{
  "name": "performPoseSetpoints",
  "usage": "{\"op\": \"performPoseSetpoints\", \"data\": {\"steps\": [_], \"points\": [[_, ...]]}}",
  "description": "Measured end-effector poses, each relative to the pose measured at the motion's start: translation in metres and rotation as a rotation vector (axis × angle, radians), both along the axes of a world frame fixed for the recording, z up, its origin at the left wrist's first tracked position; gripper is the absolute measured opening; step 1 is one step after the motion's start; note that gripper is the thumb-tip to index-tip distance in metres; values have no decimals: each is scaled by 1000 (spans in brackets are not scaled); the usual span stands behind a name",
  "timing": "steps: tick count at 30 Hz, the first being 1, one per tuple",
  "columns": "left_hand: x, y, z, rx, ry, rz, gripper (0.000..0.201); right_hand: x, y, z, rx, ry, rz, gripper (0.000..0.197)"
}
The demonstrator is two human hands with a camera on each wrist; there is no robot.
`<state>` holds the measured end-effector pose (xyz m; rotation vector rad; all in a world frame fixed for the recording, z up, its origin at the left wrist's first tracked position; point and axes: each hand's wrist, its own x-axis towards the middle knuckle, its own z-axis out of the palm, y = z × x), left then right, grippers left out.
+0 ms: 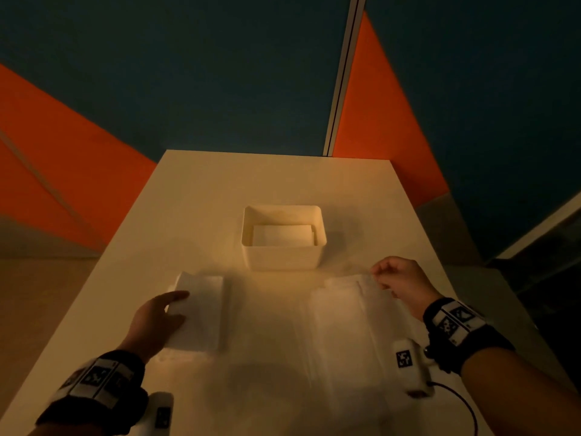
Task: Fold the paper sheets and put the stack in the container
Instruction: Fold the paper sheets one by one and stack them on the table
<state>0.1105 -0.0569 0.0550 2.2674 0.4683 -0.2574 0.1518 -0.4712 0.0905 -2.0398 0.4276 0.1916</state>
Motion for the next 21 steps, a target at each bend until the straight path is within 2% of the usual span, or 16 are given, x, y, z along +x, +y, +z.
{"op": "performPoseSetpoints", "data": {"steps": [2, 4, 7, 10, 17, 21], "points": [[1, 1, -6, 152, -17, -99, 44, 3, -10, -4, -217, 12, 70, 22], [2, 2, -12, 279, -12, -160, 45, 5, -19, -4, -394, 124, 198, 24], [4, 3, -14, 478, 63, -194, 48, 9, -24, -3, -492, 311, 375, 50], [7, -1, -10, 505, 80, -194, 49, 12, -18, -2, -608, 333, 539, 67], [8, -15, 5, 573, 7, -156, 57, 8, 7, -8, -771, 232, 689, 58], [11, -26, 14, 543, -61, -184, 56, 7, 11, -10, -803, 248, 732, 48]]}}
